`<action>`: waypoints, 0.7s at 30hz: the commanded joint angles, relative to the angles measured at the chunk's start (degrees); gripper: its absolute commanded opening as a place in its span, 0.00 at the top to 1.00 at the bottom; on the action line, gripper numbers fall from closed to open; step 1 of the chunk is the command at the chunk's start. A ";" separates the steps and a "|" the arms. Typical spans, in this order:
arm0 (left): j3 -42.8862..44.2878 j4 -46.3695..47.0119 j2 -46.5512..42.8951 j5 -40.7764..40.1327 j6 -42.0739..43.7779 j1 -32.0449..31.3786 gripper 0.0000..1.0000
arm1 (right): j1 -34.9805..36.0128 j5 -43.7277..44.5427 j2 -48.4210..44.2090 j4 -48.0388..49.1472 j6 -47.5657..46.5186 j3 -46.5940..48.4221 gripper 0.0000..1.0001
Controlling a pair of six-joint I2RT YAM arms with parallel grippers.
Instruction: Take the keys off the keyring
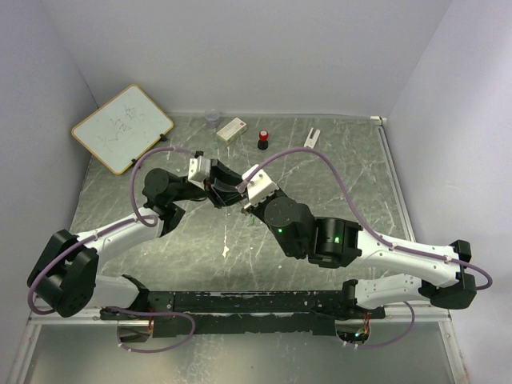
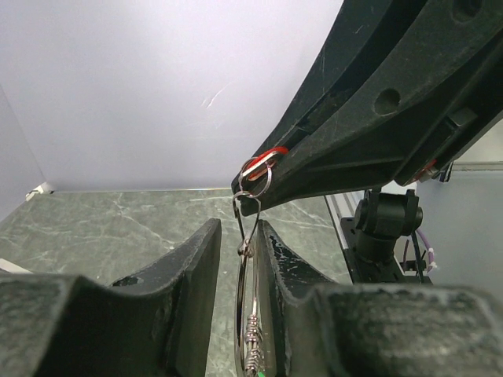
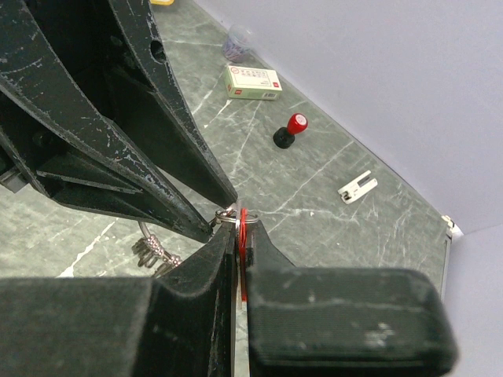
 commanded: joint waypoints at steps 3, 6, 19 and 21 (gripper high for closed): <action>-0.33 4.16 0.39 1.33 -1.60 0.24 0.69 | 0.40 1.45 -0.98 1.75 -0.46 0.57 1.00; -0.39 5.00 0.64 1.56 -2.24 0.25 0.67 | 0.39 1.51 -1.03 1.65 -0.29 0.34 1.00; -0.67 9.05 2.10 2.68 -5.48 0.24 0.61 | 0.44 1.64 -1.08 2.68 -0.46 -0.30 1.00; -0.51 9.83 2.58 2.93 -6.12 0.25 0.61 | 0.49 1.68 -1.01 2.65 -0.47 -0.18 1.00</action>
